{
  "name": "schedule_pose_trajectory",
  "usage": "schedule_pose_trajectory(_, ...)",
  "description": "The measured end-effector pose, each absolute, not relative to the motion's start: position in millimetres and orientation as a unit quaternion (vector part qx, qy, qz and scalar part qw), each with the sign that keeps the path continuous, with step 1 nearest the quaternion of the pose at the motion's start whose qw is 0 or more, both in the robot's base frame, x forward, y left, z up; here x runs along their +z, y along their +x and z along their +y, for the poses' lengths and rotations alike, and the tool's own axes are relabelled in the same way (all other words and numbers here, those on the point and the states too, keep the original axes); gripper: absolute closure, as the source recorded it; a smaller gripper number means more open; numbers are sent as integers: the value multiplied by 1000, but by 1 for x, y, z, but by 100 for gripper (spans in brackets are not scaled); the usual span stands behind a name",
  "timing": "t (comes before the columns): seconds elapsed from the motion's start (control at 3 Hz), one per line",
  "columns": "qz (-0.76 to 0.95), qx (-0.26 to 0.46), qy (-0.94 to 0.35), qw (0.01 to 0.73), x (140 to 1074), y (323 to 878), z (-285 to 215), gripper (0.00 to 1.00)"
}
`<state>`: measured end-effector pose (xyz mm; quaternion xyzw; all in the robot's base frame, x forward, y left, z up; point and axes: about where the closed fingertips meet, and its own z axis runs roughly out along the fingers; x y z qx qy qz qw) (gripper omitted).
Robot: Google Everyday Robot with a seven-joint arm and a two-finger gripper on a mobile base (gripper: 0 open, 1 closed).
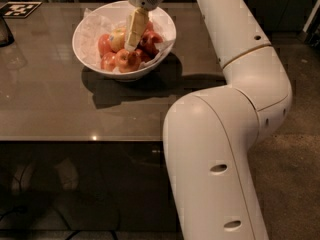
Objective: Pick apple from white bowl
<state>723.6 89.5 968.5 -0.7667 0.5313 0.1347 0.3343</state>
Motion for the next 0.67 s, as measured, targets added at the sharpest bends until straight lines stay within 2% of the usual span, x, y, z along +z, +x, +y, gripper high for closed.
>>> schedule_pose_trajectory(0.33,497,160,-782,340,960,720,114,0)
schedule_pose_trajectory(0.67,500,161,-778,345,958,724,116,0)
